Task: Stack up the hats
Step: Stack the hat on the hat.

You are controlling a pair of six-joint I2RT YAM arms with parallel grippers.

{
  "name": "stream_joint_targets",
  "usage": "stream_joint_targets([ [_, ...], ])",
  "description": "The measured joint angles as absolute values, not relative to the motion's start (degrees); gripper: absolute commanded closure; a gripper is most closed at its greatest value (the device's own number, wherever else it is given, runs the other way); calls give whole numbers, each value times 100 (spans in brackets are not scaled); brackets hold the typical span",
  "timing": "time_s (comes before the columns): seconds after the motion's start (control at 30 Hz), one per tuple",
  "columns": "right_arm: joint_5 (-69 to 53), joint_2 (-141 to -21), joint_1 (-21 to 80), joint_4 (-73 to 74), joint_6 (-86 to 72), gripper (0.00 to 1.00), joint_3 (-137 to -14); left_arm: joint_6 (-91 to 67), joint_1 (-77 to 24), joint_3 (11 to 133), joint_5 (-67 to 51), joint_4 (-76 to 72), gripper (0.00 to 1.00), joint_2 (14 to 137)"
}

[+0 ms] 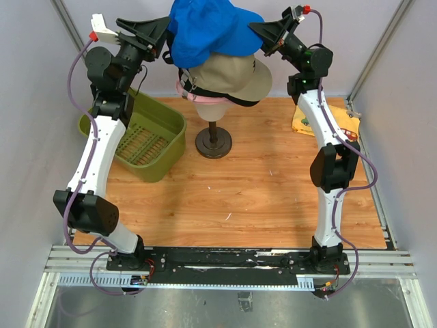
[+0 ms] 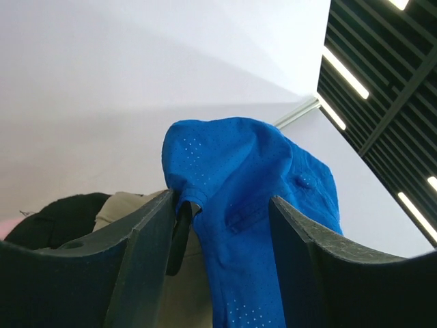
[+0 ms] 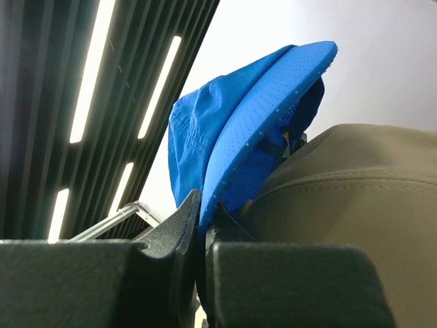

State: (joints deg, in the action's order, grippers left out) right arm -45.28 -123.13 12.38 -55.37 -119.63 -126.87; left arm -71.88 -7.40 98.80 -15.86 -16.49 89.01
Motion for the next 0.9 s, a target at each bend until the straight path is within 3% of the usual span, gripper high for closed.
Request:
stream_joint_targets([
  [0.1,-4515,-12285,1208,-5610,-11966,99,-12523,-7131,-714,10062,-1555,-1597,50,8991],
  [0.53,-4447,-11845,982,-6053,-12009,99,-11358,-6740,-709,11102,-1743,-1192,52,9688],
  [0.9,-4425,-11402,982,-6372,-12007,99,-10530,-6462,-709,11100,-1916,-731,45,9802],
])
